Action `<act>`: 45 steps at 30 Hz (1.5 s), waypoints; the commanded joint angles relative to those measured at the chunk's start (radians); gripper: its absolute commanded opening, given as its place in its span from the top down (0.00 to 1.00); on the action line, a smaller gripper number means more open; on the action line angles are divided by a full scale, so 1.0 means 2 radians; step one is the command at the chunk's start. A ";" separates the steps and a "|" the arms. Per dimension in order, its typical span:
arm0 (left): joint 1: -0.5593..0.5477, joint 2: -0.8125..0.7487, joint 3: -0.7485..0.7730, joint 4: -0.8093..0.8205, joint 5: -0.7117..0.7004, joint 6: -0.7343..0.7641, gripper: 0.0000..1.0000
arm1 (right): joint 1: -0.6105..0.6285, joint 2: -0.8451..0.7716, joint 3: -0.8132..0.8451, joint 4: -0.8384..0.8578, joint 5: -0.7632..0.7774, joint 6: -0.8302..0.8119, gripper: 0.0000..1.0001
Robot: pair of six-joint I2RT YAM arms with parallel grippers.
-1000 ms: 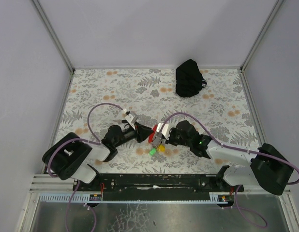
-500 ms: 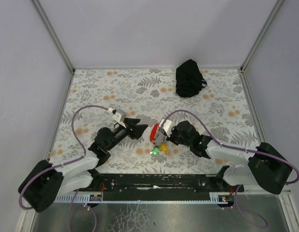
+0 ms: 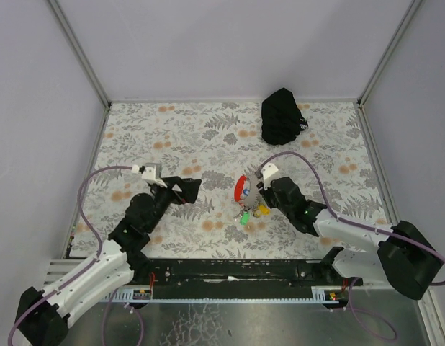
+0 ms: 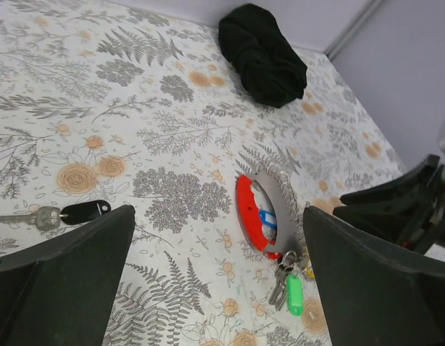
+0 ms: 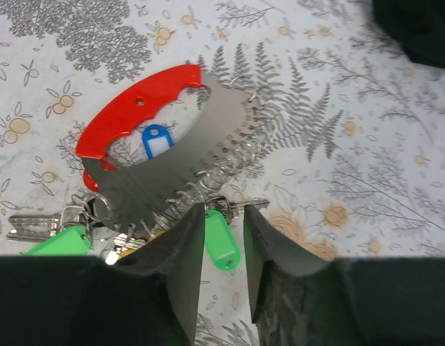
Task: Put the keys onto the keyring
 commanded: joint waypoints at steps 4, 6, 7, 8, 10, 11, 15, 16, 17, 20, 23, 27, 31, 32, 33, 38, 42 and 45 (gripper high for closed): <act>0.004 -0.045 0.074 -0.150 -0.057 -0.075 0.00 | -0.003 -0.103 -0.023 -0.034 0.074 0.053 0.28; 0.004 -0.050 0.110 -0.214 -0.053 -0.086 0.00 | -0.004 -0.138 -0.017 -0.073 0.084 0.063 0.03; 0.004 -0.053 0.127 -0.241 -0.053 -0.094 0.00 | -0.003 -0.158 -0.014 -0.093 0.091 0.068 0.01; 0.004 -0.056 0.144 -0.270 -0.057 -0.102 0.00 | -0.004 -0.184 -0.007 -0.118 0.095 0.078 0.01; 0.004 -0.066 0.174 -0.320 -0.072 -0.125 0.00 | -0.003 -0.223 0.008 -0.153 0.104 0.093 0.01; 0.004 -0.073 0.192 -0.341 -0.077 -0.139 0.00 | -0.003 -0.240 0.016 -0.169 0.120 0.109 0.01; 0.004 -0.117 0.224 -0.394 -0.070 -0.141 0.00 | -0.003 -0.315 0.048 -0.234 0.176 0.188 0.01; 0.004 -0.130 0.231 -0.405 -0.071 -0.139 0.00 | -0.003 -0.335 0.047 -0.236 0.177 0.196 0.01; 0.004 -0.143 0.236 -0.415 -0.072 -0.133 0.00 | -0.003 -0.358 0.040 -0.230 0.175 0.195 0.01; 0.004 -0.187 0.246 -0.431 -0.068 -0.107 0.00 | -0.003 -0.433 0.010 -0.200 0.134 0.161 0.01; 0.004 -0.229 0.246 -0.453 -0.080 -0.100 0.00 | -0.003 -0.498 -0.021 -0.180 0.130 0.161 0.01; 0.003 -0.286 0.228 -0.453 -0.082 -0.097 0.00 | -0.004 -0.545 -0.039 -0.189 0.117 0.160 0.01; 0.004 -0.311 0.228 -0.455 -0.089 -0.091 0.00 | -0.003 -0.544 -0.044 -0.196 0.100 0.151 0.01; 0.004 -0.312 0.230 -0.458 -0.091 -0.091 0.00 | -0.003 -0.540 -0.046 -0.196 0.097 0.150 0.01; 0.004 -0.311 0.231 -0.460 -0.092 -0.090 0.00 | -0.003 -0.535 -0.047 -0.195 0.095 0.149 0.01; 0.004 -0.302 0.235 -0.463 -0.083 -0.088 0.00 | -0.003 -0.508 -0.048 -0.195 0.092 0.145 0.01; 0.004 -0.300 0.232 -0.464 -0.077 -0.078 0.00 | -0.003 -0.498 -0.046 -0.192 0.091 0.144 0.01; 0.004 -0.293 0.238 -0.469 -0.075 -0.076 0.00 | -0.003 -0.494 -0.046 -0.193 0.089 0.143 0.01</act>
